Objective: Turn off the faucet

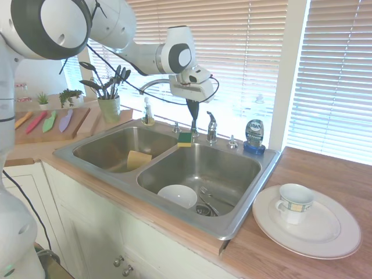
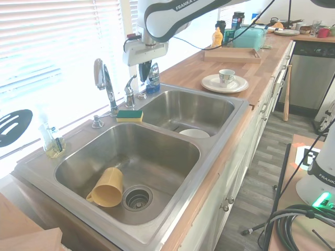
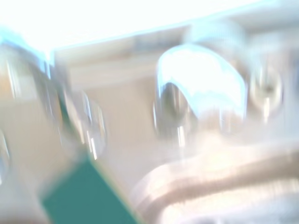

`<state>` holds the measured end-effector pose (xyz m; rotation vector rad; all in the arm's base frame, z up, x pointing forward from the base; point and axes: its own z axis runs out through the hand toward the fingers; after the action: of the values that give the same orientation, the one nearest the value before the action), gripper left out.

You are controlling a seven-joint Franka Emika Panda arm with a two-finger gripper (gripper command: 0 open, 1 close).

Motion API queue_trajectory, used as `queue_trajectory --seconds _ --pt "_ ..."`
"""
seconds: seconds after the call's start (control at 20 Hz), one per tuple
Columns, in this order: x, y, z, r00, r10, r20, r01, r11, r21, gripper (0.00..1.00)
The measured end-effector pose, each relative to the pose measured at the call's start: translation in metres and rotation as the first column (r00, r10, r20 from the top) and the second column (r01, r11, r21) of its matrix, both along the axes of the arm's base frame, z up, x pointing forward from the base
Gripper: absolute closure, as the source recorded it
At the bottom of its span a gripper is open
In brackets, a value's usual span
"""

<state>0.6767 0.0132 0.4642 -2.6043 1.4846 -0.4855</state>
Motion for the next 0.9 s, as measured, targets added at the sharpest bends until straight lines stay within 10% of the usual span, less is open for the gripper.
queue_trajectory --seconds 0.25,0.9 --pt "0.020 -0.015 0.012 0.990 -0.062 0.124 0.064 0.998 -0.007 1.00" --pt "0.038 -0.021 -0.011 0.991 -0.076 0.113 0.078 0.997 -0.006 1.00"
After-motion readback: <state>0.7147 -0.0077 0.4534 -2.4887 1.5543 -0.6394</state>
